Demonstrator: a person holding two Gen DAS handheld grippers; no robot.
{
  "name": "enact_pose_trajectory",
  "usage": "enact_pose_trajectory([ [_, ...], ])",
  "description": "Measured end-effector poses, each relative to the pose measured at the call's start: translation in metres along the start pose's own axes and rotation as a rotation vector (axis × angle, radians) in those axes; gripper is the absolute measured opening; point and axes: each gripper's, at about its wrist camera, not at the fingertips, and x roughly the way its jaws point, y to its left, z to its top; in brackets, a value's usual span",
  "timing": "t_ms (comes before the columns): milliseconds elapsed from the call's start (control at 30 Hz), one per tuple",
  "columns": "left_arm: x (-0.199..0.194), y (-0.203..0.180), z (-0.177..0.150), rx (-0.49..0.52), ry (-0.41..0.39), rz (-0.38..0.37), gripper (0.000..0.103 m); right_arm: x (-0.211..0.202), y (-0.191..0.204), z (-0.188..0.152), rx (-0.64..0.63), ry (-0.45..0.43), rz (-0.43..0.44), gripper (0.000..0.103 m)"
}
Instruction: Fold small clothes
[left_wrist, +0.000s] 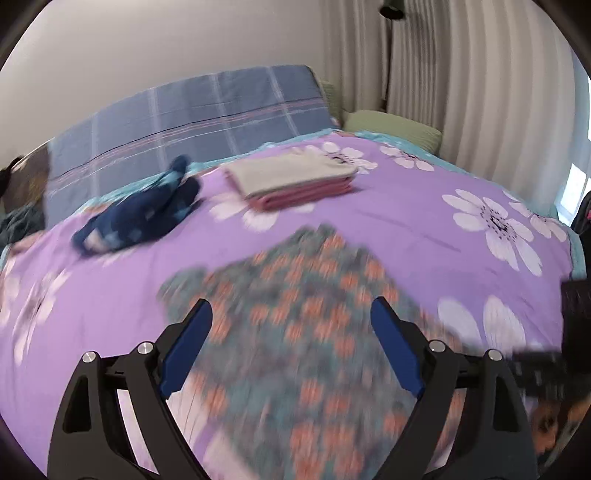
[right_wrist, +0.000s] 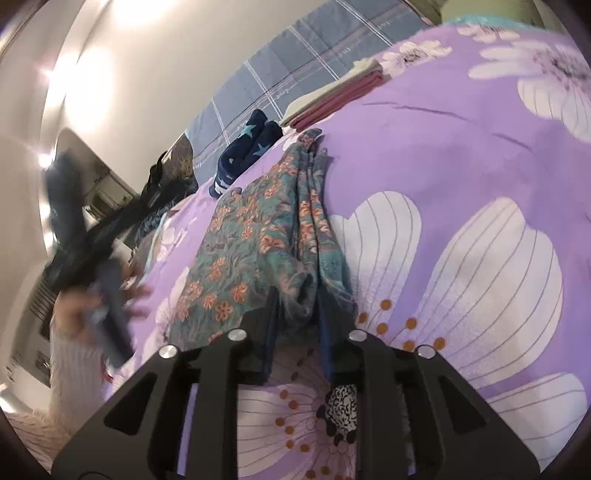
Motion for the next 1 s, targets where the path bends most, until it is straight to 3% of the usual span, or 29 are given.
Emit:
enact_pose_trajectory([
  [100,-0.027,0.002,-0.039,-0.035,0.025,0.034,0.088,0.001,0.003,0.000,-0.011,0.005,-0.013,0.023],
  [200,-0.047,-0.009,-0.077,-0.008,0.083,0.021,0.088,-0.001,0.002,0.002,0.001,0.001,-0.017,0.015],
  [333,-0.056,-0.027,-0.109,0.051,0.143,0.003,0.088,-0.004,0.006,0.011,-0.016,-0.023,-0.005,0.009],
  [433,-0.047,-0.027,-0.121,0.043,0.172,0.036,0.088,-0.015,0.019,0.017,-0.067,-0.081,-0.016,0.008],
  [500,-0.041,-0.021,-0.123,0.008,0.175,0.064,0.088,-0.018,0.021,0.021,-0.095,-0.103,-0.076,0.008],
  [600,-0.032,-0.018,-0.124,-0.011,0.180,0.108,0.088,-0.007,0.007,0.019,-0.092,-0.072,-0.251,0.004],
  [633,-0.031,-0.019,-0.124,-0.002,0.182,0.117,0.088,-0.005,-0.004,0.017,-0.060,-0.046,-0.265,0.004],
  [700,-0.031,-0.019,-0.125,0.012,0.188,0.126,0.088,-0.009,-0.022,0.014,0.034,-0.017,-0.209,0.005],
  [767,-0.030,-0.016,-0.127,0.007,0.196,0.136,0.088,-0.021,-0.026,0.016,0.058,-0.051,-0.173,0.006],
  [867,-0.030,-0.014,-0.126,-0.011,0.200,0.140,0.088,-0.034,-0.007,0.021,-0.032,-0.119,-0.142,0.006],
  [1000,-0.029,-0.015,-0.126,-0.011,0.199,0.159,0.088,-0.025,0.025,0.023,-0.134,-0.087,-0.007,0.006],
])
